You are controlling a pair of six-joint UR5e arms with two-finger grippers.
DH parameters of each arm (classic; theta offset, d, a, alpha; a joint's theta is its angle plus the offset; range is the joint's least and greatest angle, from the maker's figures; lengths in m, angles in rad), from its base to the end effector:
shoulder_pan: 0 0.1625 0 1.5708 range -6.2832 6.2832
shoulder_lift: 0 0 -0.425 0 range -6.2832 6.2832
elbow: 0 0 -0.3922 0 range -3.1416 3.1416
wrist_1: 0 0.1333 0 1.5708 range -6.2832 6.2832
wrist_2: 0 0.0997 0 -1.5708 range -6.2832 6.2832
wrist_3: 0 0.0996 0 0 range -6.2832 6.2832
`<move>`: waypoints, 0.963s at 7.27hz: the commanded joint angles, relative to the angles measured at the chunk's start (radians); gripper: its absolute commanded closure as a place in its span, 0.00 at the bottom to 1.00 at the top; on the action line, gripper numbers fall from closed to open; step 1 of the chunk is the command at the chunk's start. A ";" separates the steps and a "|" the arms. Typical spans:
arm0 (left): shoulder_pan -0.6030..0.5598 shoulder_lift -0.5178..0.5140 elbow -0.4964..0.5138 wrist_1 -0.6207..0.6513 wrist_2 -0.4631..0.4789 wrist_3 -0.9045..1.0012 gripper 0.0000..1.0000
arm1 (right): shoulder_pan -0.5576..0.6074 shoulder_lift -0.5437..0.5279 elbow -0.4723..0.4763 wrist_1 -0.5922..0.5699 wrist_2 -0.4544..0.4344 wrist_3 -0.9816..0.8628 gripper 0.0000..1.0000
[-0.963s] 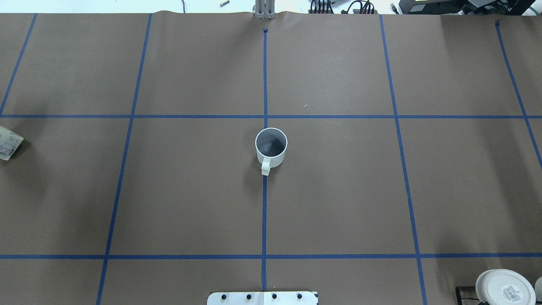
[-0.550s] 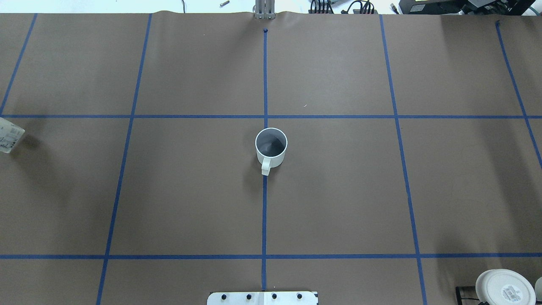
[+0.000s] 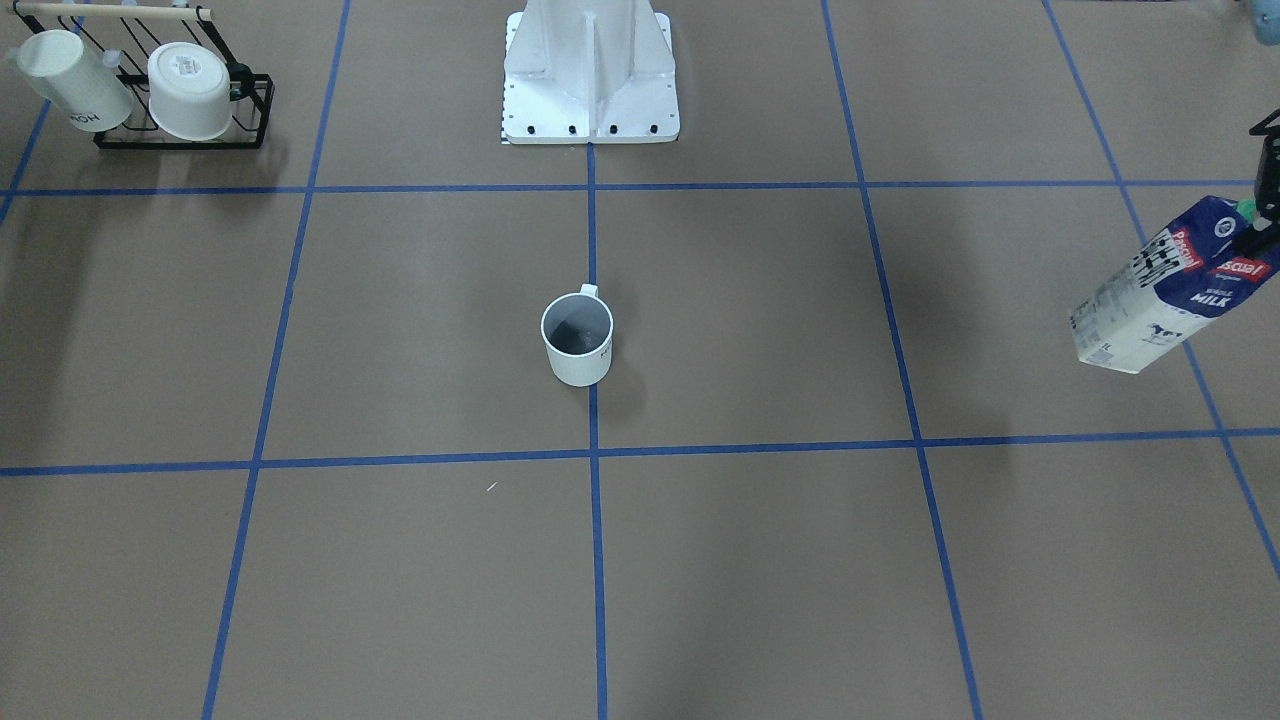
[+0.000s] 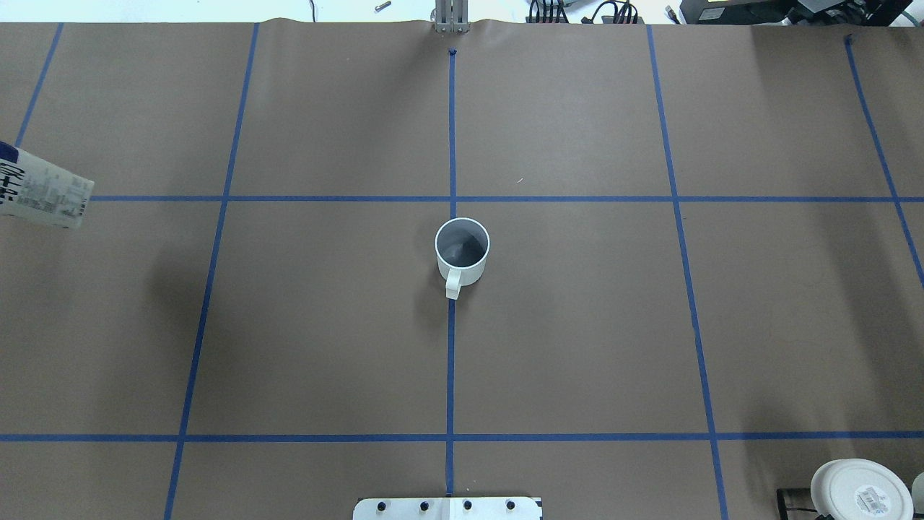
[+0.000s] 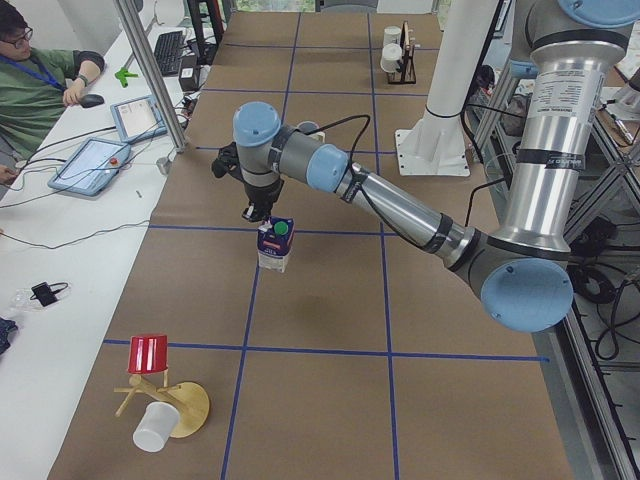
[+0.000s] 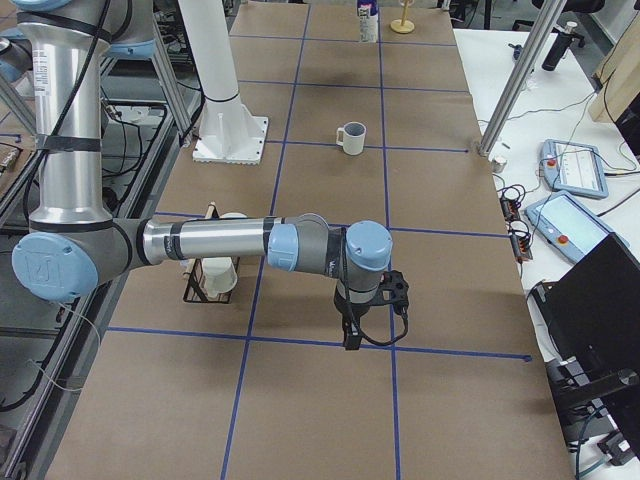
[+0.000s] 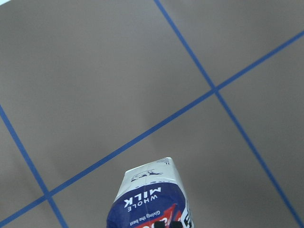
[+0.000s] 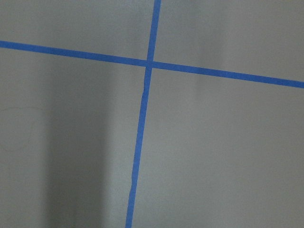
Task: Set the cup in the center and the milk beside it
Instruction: 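Carry the blue milk carton with the left gripper toward the mug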
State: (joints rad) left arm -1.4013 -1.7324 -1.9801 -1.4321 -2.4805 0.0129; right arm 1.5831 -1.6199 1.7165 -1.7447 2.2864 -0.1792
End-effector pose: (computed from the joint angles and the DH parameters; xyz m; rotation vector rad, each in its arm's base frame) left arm 0.0329 -0.5164 0.3838 0.3320 0.9278 0.3640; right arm 0.0736 -0.4622 0.6318 -0.0053 -0.7196 -0.1320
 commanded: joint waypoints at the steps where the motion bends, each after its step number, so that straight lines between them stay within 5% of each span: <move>1: 0.166 -0.093 -0.069 0.001 0.069 -0.332 1.00 | 0.000 0.000 0.000 0.001 0.001 0.000 0.00; 5: 0.492 -0.387 -0.046 0.143 0.271 -0.727 1.00 | 0.000 0.000 0.000 0.001 0.001 0.000 0.00; 7: 0.586 -0.546 0.071 0.154 0.340 -0.856 1.00 | 0.000 0.000 0.000 0.001 0.001 0.000 0.00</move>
State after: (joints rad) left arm -0.8759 -2.1777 -1.9789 -1.2910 -2.1886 -0.7664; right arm 1.5831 -1.6199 1.7157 -1.7441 2.2872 -0.1795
